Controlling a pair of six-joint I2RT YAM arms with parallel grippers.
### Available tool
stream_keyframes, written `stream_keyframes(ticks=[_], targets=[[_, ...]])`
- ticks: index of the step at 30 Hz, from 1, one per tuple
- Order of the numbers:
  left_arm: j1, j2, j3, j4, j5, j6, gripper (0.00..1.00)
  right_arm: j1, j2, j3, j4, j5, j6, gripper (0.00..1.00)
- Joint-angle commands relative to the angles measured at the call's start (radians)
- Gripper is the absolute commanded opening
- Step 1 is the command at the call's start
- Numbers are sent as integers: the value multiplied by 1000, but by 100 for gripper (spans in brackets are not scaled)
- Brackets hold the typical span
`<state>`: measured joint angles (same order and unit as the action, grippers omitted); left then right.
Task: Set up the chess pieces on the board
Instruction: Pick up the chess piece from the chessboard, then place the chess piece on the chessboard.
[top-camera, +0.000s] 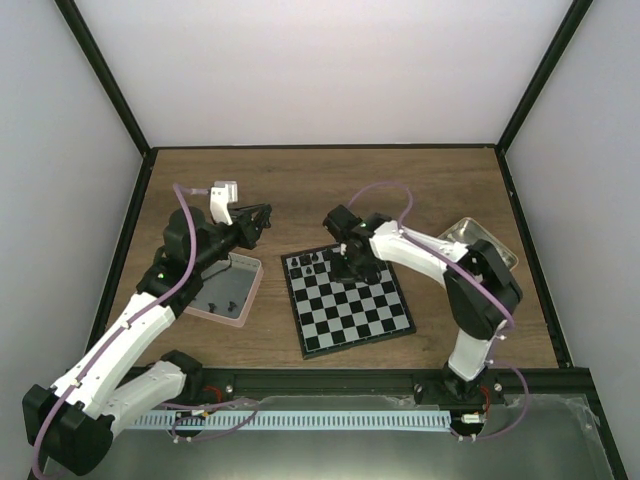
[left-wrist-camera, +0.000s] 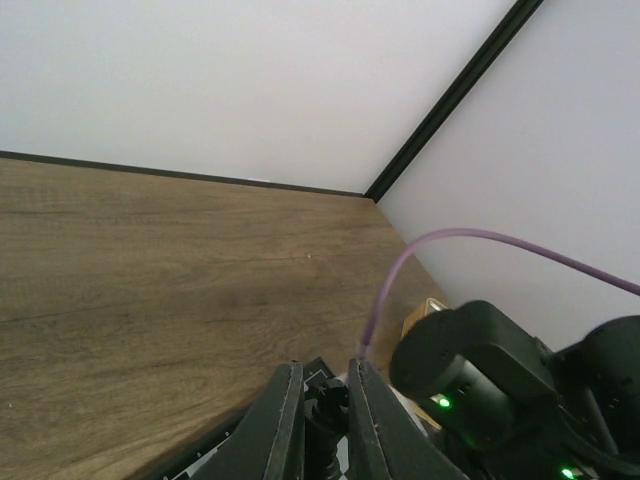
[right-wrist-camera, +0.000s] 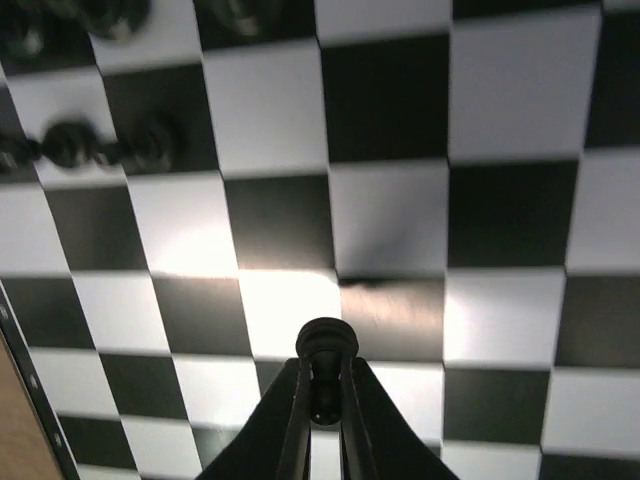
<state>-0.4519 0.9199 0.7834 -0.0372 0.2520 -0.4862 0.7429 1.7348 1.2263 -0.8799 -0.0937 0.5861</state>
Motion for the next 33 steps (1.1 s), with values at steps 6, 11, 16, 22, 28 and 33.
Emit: stream_keyframes(ticks=[6,11,16,22,28,33], targets=[[3,-1,-15,30,-8,11,8,-19,173,163,90,66,-49,4],[2,2,-18,28,-16,8,8,-20,219,199,98,53,-56,4],[3,0,-19,29,-17,8,8,-20,229,205,85,71,-61,4],[2,1,-23,34,-17,7,8,-21,222,210,71,71,-68,11],[2,0,-23,33,-17,6,8,-20,208,237,58,74,-69,21],[2,0,-25,35,-17,6,8,-20,199,243,56,75,-69,23]])
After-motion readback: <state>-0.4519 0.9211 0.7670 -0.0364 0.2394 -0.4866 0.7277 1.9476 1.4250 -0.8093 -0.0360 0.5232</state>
